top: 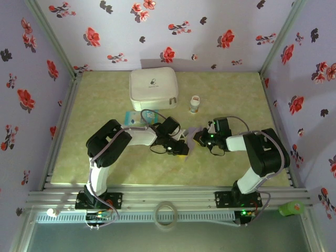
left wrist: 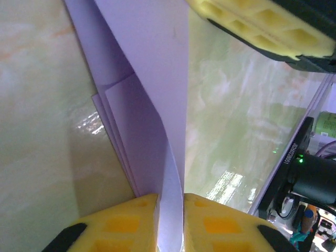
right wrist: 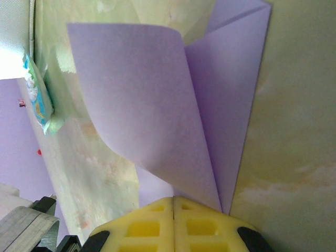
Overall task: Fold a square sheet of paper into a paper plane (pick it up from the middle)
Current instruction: Fold the wing for the fifth time at the center of the table.
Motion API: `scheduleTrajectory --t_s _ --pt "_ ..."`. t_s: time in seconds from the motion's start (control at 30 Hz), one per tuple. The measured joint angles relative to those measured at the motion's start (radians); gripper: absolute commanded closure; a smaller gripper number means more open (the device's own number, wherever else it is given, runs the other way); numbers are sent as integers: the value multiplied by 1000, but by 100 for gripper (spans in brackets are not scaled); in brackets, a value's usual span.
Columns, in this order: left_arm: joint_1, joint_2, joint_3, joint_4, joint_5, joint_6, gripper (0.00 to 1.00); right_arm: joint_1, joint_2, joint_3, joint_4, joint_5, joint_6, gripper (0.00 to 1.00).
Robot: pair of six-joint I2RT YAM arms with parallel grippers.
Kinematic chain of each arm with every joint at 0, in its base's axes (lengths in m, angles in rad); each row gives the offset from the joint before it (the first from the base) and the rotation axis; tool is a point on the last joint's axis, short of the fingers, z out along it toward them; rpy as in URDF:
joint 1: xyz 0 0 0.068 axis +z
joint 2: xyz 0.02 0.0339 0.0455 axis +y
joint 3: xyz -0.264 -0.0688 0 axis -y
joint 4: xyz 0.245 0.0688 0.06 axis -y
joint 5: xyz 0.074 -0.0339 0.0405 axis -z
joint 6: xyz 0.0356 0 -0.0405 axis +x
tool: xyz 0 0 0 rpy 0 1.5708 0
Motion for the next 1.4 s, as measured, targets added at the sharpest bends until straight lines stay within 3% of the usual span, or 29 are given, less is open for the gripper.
scheduleTrajectory --t_s 0.5,0.77,1.2,1.4 --pt "-8 0 2 -36 -14 22 93 0 0 0 0 0 0 94" --pt "-14 -10 -5 -36 -22 21 86 0 0 0 -1 0 0 94" --pt "-15 -17 -18 -39 -27 22 98 0 0 3 -7 1 0 94" --pt "-16 -24 -23 -37 -27 24 85 0 0 3 -8 3 0 94"
